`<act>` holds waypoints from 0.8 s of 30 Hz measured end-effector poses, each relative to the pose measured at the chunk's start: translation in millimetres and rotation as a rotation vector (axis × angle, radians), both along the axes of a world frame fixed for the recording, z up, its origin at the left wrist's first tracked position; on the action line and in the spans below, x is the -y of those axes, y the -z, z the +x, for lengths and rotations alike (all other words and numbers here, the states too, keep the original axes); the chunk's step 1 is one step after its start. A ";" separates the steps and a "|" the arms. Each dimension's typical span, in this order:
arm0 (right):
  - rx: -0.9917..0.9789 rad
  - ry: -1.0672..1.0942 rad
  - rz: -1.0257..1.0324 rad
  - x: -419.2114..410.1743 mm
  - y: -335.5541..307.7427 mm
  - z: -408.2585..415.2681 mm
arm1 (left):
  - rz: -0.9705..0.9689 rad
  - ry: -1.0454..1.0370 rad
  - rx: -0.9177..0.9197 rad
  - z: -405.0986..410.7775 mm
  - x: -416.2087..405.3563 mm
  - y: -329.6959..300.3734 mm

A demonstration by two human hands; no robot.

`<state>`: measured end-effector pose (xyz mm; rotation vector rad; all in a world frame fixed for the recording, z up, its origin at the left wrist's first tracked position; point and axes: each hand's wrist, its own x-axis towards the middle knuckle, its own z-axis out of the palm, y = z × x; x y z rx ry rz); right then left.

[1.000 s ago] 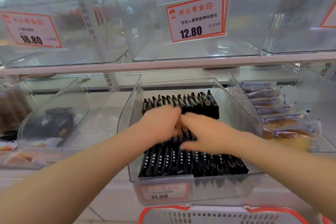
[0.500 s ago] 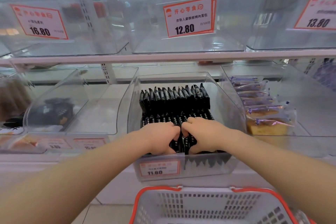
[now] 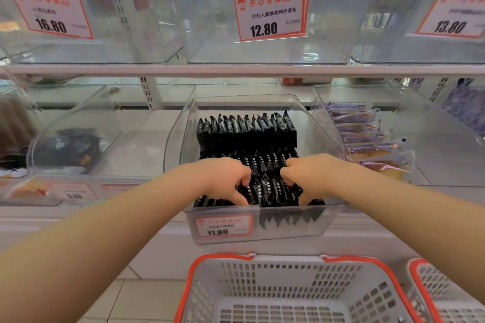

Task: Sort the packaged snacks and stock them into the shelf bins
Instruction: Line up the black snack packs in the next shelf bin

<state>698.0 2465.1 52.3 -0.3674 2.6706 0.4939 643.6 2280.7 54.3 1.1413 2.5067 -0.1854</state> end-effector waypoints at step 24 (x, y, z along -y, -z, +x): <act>-0.176 0.074 -0.470 -1.9 2.8 79.2 | 0.208 0.017 0.009 57.0 27.6 -8.8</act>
